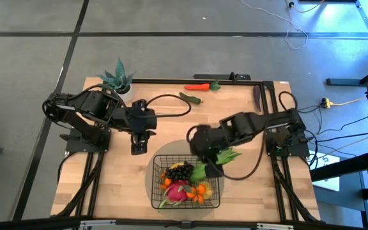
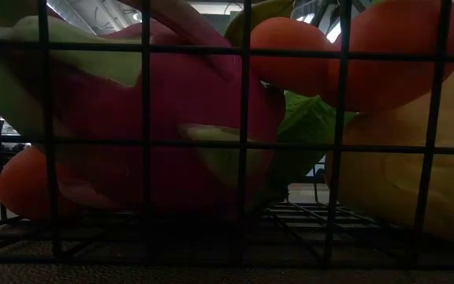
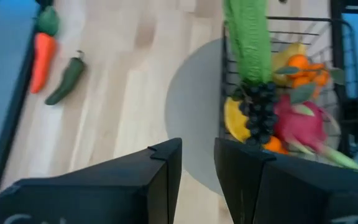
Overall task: Build produce basket
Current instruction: Put the green chili pepper into the black mesh basket
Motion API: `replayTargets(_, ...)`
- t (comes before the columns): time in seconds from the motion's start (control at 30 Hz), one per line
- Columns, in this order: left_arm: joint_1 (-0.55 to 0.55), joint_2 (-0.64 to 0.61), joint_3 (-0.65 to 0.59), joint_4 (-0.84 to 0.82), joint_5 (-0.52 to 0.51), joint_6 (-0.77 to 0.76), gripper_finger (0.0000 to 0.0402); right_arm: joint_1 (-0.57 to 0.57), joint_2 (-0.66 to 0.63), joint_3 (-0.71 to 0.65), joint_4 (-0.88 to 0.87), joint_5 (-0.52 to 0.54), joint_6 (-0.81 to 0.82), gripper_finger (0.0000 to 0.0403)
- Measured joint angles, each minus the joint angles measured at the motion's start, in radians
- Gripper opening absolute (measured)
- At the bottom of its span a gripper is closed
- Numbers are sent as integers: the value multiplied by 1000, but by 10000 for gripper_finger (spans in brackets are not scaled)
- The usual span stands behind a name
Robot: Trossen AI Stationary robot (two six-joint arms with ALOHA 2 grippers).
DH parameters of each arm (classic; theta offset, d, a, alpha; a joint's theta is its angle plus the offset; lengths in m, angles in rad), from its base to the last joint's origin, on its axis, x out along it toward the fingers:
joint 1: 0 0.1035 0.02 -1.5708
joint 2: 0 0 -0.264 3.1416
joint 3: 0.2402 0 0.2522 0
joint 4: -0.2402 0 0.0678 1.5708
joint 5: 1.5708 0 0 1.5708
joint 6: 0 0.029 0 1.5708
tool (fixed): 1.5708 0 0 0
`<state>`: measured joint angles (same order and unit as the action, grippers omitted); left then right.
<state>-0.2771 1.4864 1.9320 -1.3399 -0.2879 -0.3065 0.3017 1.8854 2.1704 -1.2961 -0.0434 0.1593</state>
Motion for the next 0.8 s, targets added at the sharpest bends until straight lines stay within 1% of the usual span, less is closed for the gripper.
replayTargets(0.13, 0, 0, 0, -13, -35, -3, 84, -33, 0, 93, -124, 134, -32, 98)
replayTargets(0.2, 3, 0, 0, -17, -43, -11, 84, -59, 0, 123, -176, 178, -58, 98)
replayTargets(0.37, 46, 0, 0, -15, -46, -49, 84, -161, -4, 152, -278, 184, -118, 98)
replayTargets(0.43, 72, 0, 0, -15, -46, -33, 84, -209, -5, 147, -274, 170, -154, 98)
replayTargets(0.57, 137, 0, 0, -14, -46, 2, 84, -317, -5, 147, -275, 79, -246, 98)
replayTargets(0.7, 215, 0, -1, -13, -46, 49, 84, -434, -5, 146, -275, 61, -327, 98)
replayTargets(0.73, 236, 1, -1, -11, -46, 59, 84, -468, -5, 146, -275, 39, -347, 98)
replayTargets(0.8, 281, 10, -1, -3, -46, 82, 84, -542, -5, 146, -275, -42, -396, 98)
